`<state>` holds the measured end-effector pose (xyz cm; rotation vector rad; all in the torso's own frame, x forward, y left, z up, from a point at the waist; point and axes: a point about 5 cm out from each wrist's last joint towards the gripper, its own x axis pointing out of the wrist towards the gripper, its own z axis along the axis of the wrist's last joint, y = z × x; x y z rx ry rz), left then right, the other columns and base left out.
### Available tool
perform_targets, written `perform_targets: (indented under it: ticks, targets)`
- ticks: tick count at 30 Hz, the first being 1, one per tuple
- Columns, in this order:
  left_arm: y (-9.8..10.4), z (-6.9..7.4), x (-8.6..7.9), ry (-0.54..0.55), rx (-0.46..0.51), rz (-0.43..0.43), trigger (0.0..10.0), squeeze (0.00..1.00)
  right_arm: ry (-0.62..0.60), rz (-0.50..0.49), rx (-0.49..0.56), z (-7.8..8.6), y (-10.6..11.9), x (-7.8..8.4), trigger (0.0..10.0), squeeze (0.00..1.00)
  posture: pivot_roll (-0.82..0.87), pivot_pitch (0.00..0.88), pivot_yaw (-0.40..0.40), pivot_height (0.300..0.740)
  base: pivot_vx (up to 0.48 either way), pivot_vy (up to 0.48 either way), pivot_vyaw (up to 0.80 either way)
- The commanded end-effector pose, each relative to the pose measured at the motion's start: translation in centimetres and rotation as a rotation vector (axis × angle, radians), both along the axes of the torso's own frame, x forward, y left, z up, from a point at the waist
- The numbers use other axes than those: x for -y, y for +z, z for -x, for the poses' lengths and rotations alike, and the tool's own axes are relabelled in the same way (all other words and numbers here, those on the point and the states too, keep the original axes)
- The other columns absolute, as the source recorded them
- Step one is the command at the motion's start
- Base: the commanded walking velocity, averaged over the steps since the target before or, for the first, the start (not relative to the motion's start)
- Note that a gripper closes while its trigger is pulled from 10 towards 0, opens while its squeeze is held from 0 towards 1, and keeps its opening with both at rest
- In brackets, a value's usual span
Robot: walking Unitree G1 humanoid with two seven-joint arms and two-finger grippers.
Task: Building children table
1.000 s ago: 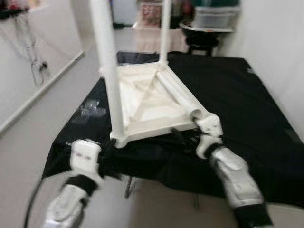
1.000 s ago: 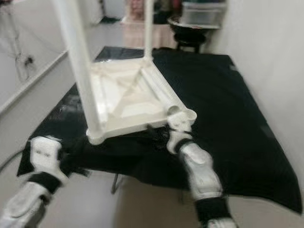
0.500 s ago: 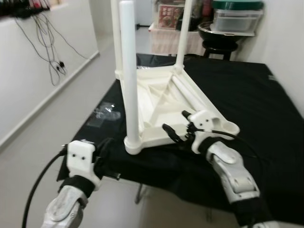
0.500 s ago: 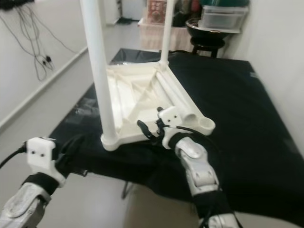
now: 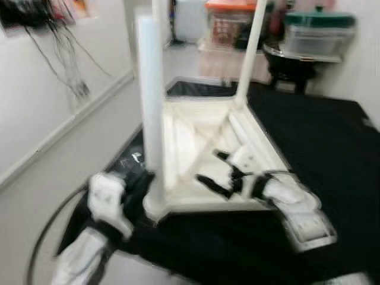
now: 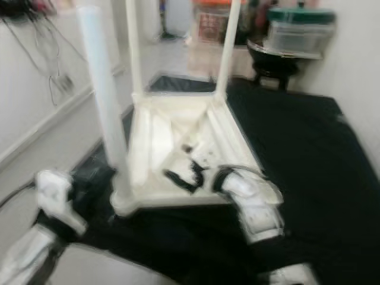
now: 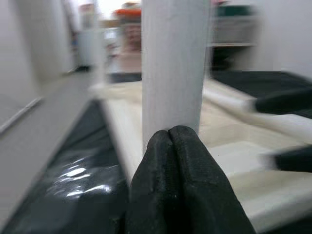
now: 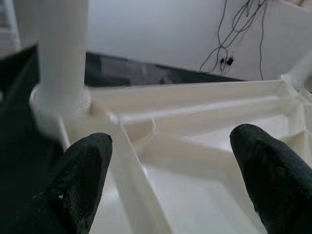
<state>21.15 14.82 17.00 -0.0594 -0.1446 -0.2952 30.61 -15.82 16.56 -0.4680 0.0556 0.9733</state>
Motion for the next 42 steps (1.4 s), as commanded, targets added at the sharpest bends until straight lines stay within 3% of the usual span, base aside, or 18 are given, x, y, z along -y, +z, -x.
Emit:
perform_targets:
  ticks: [1, 2, 3, 6, 8, 9, 12, 13, 17, 18, 24, 29, 42]
  targets:
    - [-0.7, -0.2, 0.7, -0.026, -0.041, -0.001, 10.0, 0.00, 0.073, 0.054, 0.014, 0.3, 0.6, 0.2, 10.0, 0.00, 0.00, 0.044, -0.052, 0.740, 0.000, 0.000, 0.00]
    - [-0.7, -0.2, 0.7, -0.026, -0.041, -0.001, 10.0, 0.00, 0.073, 0.054, 0.014, 0.3, 0.6, 0.2, 10.0, 0.00, 0.00, 0.044, -0.052, 0.740, 0.000, 0.000, 0.00]
    - [-0.8, 0.1, 1.0, -0.062, -0.047, -0.014, 10.0, 0.00, 0.128, 0.140, 0.032, -0.2, 1.7, 1.0, 10.0, 0.00, -0.01, 0.047, -0.059, 0.740, 0.000, 0.000, 0.00]
    - [-0.9, 0.3, 1.4, -0.099, -0.057, -0.023, 10.0, 0.00, 0.168, 0.219, 0.042, -0.5, 2.5, 1.5, 10.0, 0.00, -0.01, 0.046, -0.060, 0.740, 0.000, 0.000, 0.53]
    - [-1.1, 1.2, 2.4, -0.212, -0.085, -0.057, 10.0, 0.00, 0.325, 0.430, -0.027, 0.0, 2.6, 2.3, 10.0, 0.00, 0.00, 0.047, -0.069, 0.740, 0.000, 0.000, 0.80]
    - [-1.2, 1.3, 2.5, -0.220, -0.088, -0.062, 10.0, 0.00, 0.355, 0.463, -0.054, 0.2, 2.5, 2.3, 10.0, 0.00, 0.00, 0.047, -0.069, 0.740, 0.000, 0.000, 0.80]
    - [-1.2, 1.3, 2.5, -0.220, -0.089, -0.063, 10.0, 0.00, 0.374, 0.480, -0.085, 0.4, 2.3, 2.4, 10.0, 0.00, 0.00, 0.049, -0.071, 0.740, 0.000, 0.000, 0.00]
    - [-1.2, 1.6, 2.7, -0.240, -0.099, -0.071, 10.0, 0.00, 0.412, 0.491, -0.161, 0.9, 2.3, 2.6, 10.0, 0.00, 0.01, 0.047, -0.072, 0.740, 0.000, 0.000, 0.00]
    - [-1.3, 2.0, 3.0, -0.284, -0.113, -0.078, 10.0, 0.00, 0.423, 0.508, -0.202, 1.0, 2.6, 3.2, 10.0, 0.00, 0.01, 0.049, -0.072, 0.740, 0.000, 0.000, 0.00]
    - [-1.5, 2.7, 3.4, -0.341, -0.135, -0.079, 10.0, 0.00, 0.400, 0.560, -0.228, 0.8, 2.7, 4.2, 10.0, 0.00, 0.01, 0.051, -0.069, 0.740, 0.000, 0.000, 0.00]
    - [-1.9, 3.4, 3.8, -0.398, -0.167, -0.080, 10.0, 0.00, 0.365, 0.639, -0.280, 0.5, 2.4, 5.7, 10.0, 0.00, 0.01, 0.053, -0.069, 0.740, 0.000, 0.000, 0.00]
    - [-2.1, 3.7, 3.8, -0.408, -0.183, -0.079, 10.0, 0.00, 0.369, 0.740, -0.404, 1.6, 1.3, 7.6, 10.0, 0.00, 0.01, 0.055, -0.064, 0.740, 0.000, 0.000, 0.00]
    - [-2.3, 3.8, 3.7, -0.417, -0.196, -0.073, 10.0, 0.00, 0.371, 0.771, -0.459, 2.4, -0.5, 7.7, 10.0, 0.00, 0.01, 0.050, -0.061, 0.740, 0.000, 0.000, 0.00]
